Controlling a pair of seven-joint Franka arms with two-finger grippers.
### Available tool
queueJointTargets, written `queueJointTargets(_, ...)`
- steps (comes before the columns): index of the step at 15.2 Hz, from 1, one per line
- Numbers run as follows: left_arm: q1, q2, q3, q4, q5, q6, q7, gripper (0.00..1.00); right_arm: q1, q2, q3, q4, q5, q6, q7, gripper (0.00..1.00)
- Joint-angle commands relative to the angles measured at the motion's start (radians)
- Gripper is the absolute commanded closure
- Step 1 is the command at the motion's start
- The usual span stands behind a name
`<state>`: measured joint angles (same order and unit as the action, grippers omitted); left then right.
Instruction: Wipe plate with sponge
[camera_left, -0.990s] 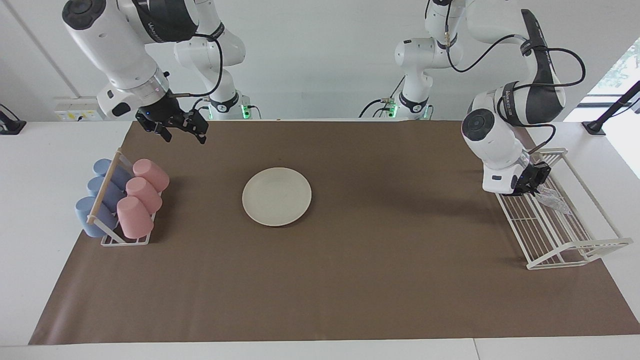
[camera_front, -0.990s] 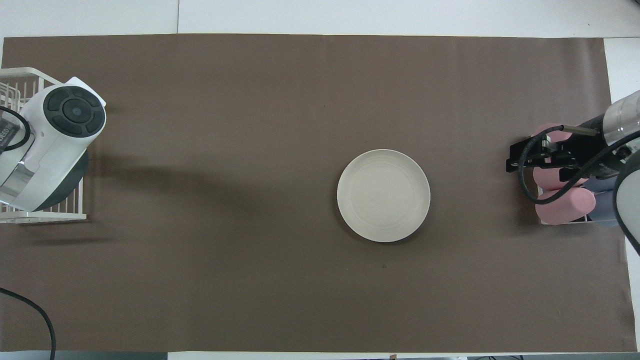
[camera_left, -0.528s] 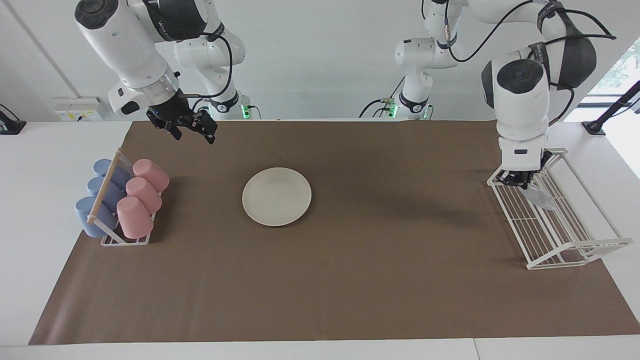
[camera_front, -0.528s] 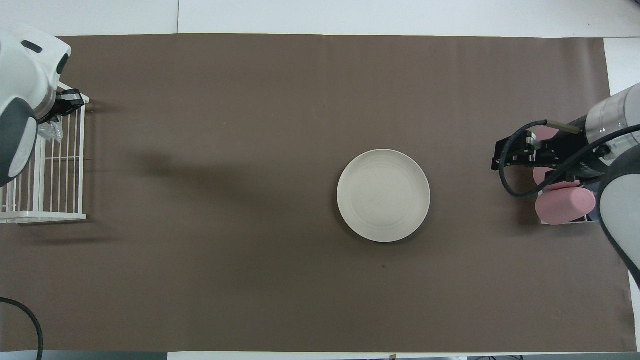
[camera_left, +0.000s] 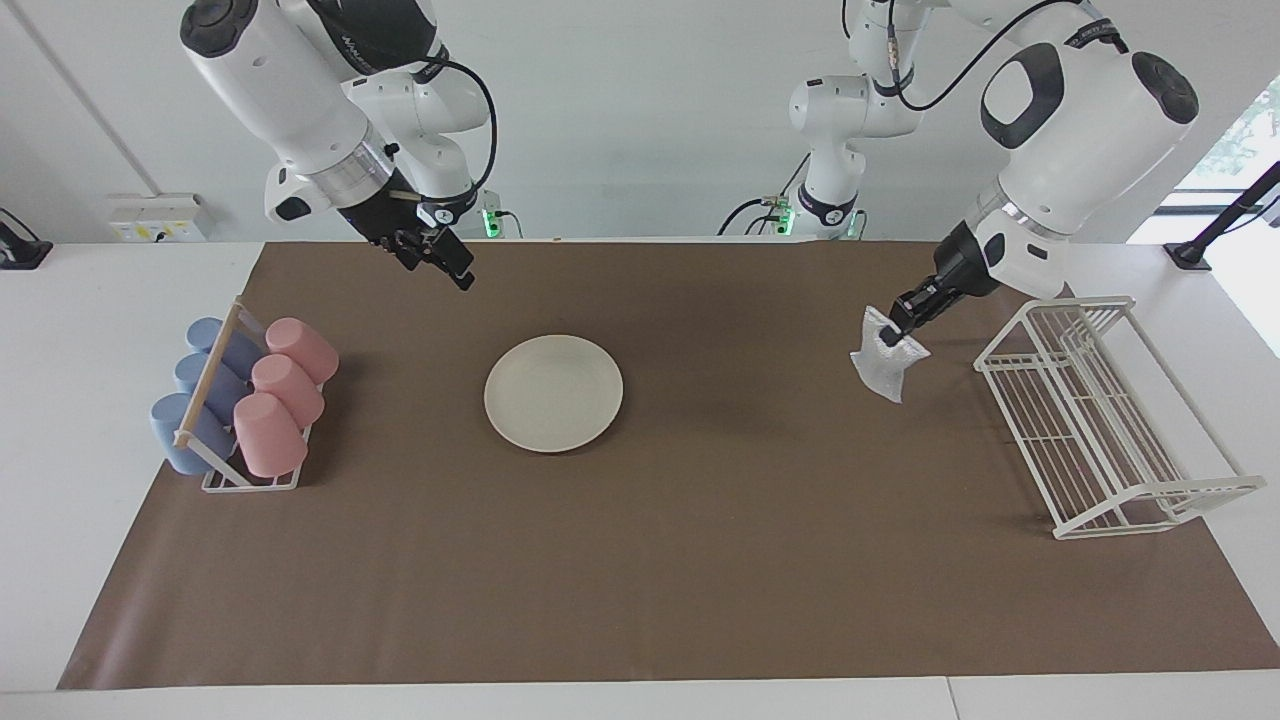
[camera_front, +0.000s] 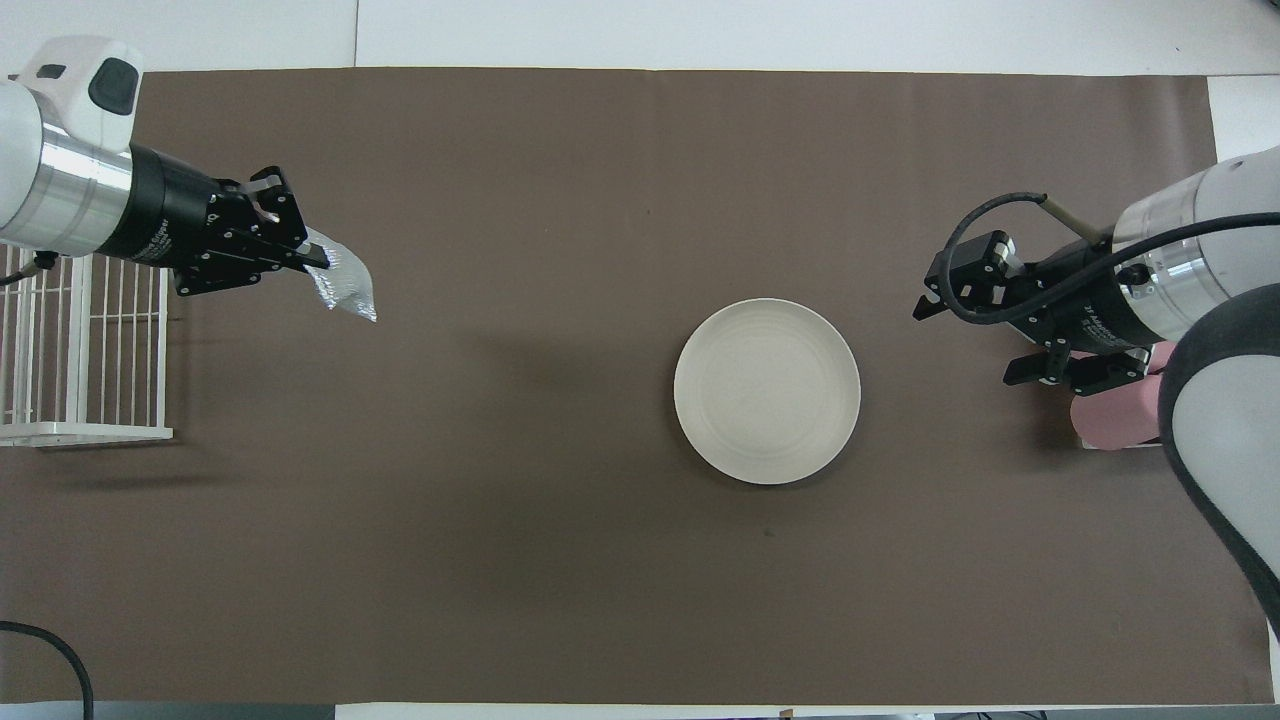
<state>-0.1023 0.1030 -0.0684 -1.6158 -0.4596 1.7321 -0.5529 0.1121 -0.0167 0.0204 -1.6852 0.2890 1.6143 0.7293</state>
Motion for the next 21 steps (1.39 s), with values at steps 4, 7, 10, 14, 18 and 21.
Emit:
queueJointTargets(4, -0.065, -0.151, 0.010, -0.321, -0.429, 0.130, 0.201, 1.00, 0.089, 0.092, 0.000, 0.088, 0.001, 0.036, 0.208, 0.00)
queueJointTargets(7, -0.073, -0.141, 0.009, -0.390, -0.647, 0.146, 0.391, 1.00, 0.084, 0.098, -0.002, 0.082, 0.030, 0.059, 0.199, 0.00)
queueJointTargets(10, -0.106, -0.140, 0.010, -0.450, -0.812, 0.147, 0.529, 1.00, 0.165, 0.135, 0.000, 0.081, 0.065, 0.154, 0.355, 0.00)
queueJointTargets(14, -0.171, -0.146, 0.009, -0.521, -0.921, 0.156, 0.675, 1.00, 0.221, 0.188, 0.000, 0.085, 0.139, 0.205, 0.487, 0.00)
queueJointTargets(18, -0.204, -0.149, 0.010, -0.561, -0.962, 0.158, 0.807, 1.00, 0.281, 0.207, -0.004, 0.097, 0.118, 0.168, 0.688, 0.00)
queueJointTargets(21, -0.208, -0.151, 0.009, -0.564, -0.965, 0.162, 0.826, 1.00, 0.293, 0.247, -0.002, 0.125, 0.107, 0.163, 0.793, 0.00)
